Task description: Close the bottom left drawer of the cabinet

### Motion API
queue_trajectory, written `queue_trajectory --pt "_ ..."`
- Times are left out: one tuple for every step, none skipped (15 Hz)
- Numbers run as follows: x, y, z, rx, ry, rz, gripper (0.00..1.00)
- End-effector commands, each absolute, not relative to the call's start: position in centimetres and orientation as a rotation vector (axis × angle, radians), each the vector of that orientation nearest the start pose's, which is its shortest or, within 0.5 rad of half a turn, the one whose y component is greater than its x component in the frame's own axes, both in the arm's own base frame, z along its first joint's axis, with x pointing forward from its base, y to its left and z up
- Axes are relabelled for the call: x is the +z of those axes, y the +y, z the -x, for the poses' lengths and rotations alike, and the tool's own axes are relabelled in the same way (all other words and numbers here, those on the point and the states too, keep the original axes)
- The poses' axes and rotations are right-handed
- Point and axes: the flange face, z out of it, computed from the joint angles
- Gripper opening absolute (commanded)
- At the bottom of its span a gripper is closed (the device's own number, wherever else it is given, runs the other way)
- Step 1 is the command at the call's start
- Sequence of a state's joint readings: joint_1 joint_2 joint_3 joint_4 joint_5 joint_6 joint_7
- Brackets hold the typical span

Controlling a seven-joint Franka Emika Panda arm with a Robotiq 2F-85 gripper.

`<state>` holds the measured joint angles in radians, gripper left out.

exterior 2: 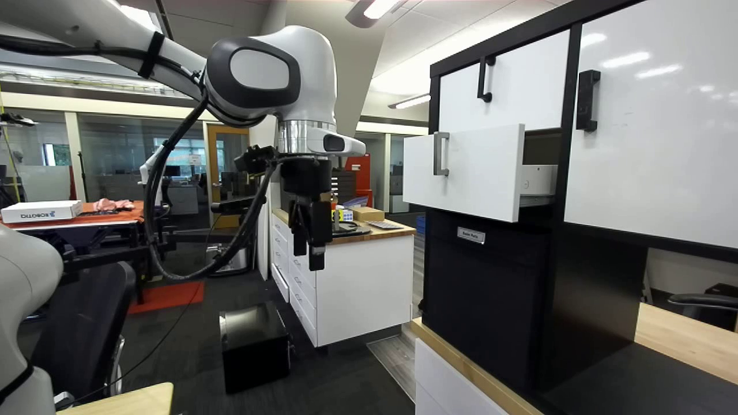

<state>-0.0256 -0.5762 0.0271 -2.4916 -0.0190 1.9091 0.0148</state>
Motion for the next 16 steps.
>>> queue_trajectory --pt "48.9 0.2 -37.7 -0.04 0.009 3.177 1.0" --pt "49.2 0.3 -38.0 -0.066 0.009 3.177 1.0" --pt "49.5 0.4 -38.2 -0.089 0.008 3.175 1.0" --pt "49.8 0.5 -38.5 -0.12 0.008 3.174 1.0" --pt "50.0 0.6 -38.7 -0.149 0.004 3.175 1.0" --pt "50.4 0.8 -39.1 -0.186 0.004 3.176 1.0" --pt "50.7 1.0 -39.4 -0.218 0.003 3.175 1.0" --pt "51.0 1.1 -39.7 -0.247 0.004 3.173 1.0" --pt "51.4 1.3 -40.1 -0.271 0.007 3.17 1.0" --pt "51.8 1.4 -40.5 -0.293 0.012 3.16 1.0" --pt "52.2 1.6 -40.9 -0.321 0.014 3.156 1.0" --pt "52.8 1.8 -41.4 -0.349 0.017 3.155 1.0" --pt "53.2 1.9 -41.9 -0.375 0.02 3.153 1.0" --pt "54.0 2.2 -42.6 -0.405 0.026 3.151 1.0" --pt "54.6 2.4 -43.2 -0.434 0.031 3.147 1.0" --pt "55.3 2.6 -43.9 -0.467 0.045 3.14 1.0"
